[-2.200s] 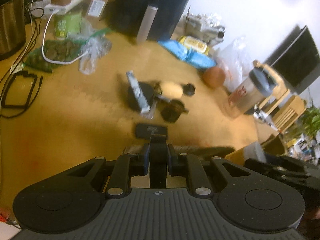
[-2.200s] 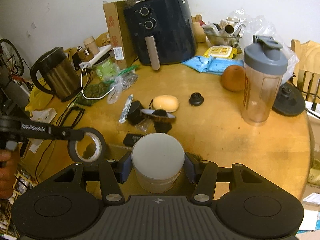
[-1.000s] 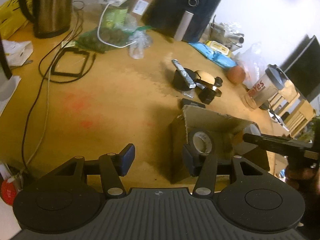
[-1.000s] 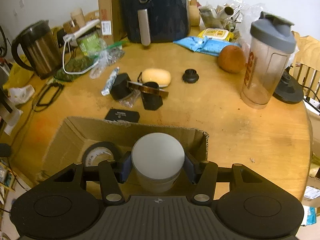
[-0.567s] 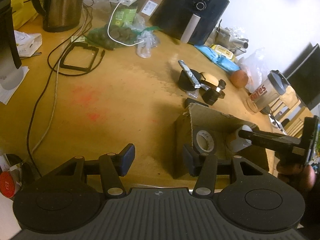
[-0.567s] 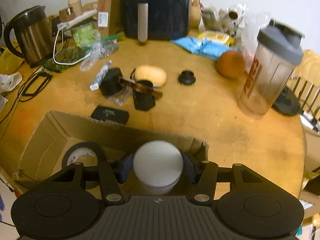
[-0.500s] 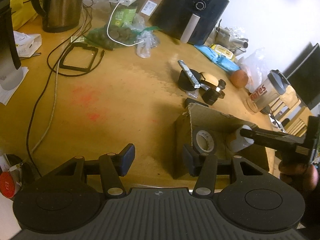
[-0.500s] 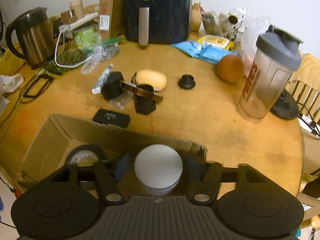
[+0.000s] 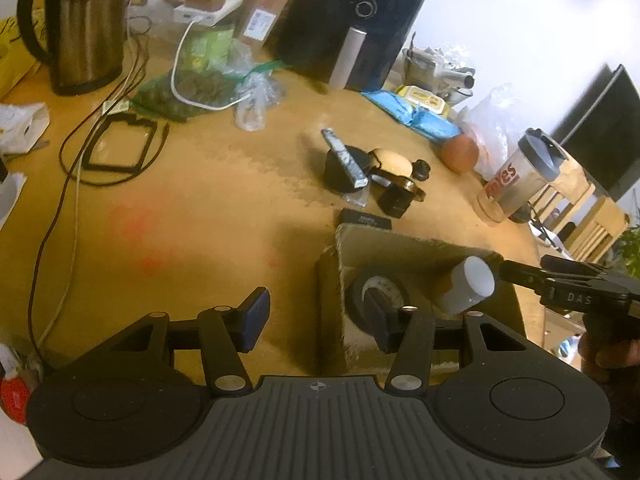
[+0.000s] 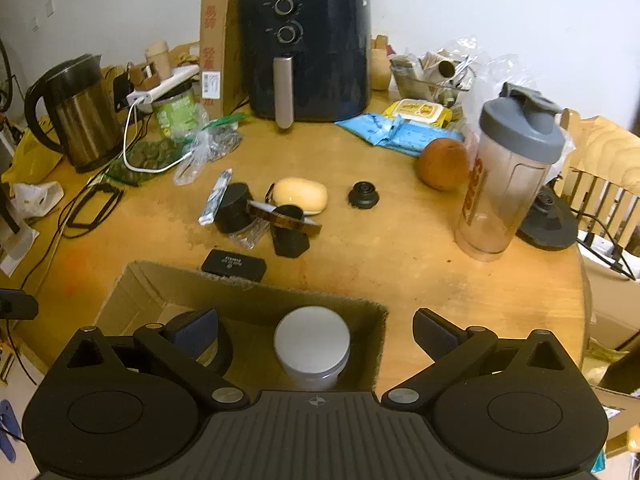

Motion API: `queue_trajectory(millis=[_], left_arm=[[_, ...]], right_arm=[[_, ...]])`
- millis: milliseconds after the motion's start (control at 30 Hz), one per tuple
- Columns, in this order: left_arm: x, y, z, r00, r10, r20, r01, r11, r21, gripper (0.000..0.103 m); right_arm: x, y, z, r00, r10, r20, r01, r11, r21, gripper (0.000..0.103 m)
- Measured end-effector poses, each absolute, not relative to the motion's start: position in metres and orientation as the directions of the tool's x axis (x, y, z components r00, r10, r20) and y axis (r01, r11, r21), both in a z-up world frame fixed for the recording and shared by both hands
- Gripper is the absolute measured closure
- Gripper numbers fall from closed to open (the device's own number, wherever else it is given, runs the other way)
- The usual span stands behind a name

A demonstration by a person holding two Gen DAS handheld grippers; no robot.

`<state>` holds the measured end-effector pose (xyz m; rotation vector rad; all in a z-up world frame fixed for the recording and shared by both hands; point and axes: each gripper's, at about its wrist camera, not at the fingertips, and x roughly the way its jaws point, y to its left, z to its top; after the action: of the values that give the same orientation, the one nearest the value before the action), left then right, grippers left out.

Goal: Organize rigid objects
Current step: 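Grasp the marble-patterned strip with the left tool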

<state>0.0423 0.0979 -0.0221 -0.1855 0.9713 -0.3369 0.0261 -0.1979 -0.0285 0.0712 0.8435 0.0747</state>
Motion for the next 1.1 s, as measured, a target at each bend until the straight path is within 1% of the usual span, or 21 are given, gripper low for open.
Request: queue_trajectory(millis=[467, 767, 1100], left_arm=[[0.089, 0.066, -0.011, 0.54, -0.326, -0.776, 0.217, 0.945, -0.247, 0.052], [0.122, 0.048, -0.015, 0.539, -0.311, -0.783, 0.221, 0.949, -0.225, 0.052], [0.158, 0.033, -0.027, 0.522, -0.301, -0.798, 0.206, 0.952, -0.224, 0.052]], right_arm=[[0.036, -0.216, -0.016, 0.681, 0.073, -0.728, -0.015, 0.996, 0.086, 0.0], [0.047, -0.223, -0.018, 0.653, 0.089, -0.752, -0.037, 0.996, 0.086, 0.0], [0.062, -0.238, -0.022, 0.637, 0.084, -0.766, -0.017, 0.995, 0.094, 0.0]])
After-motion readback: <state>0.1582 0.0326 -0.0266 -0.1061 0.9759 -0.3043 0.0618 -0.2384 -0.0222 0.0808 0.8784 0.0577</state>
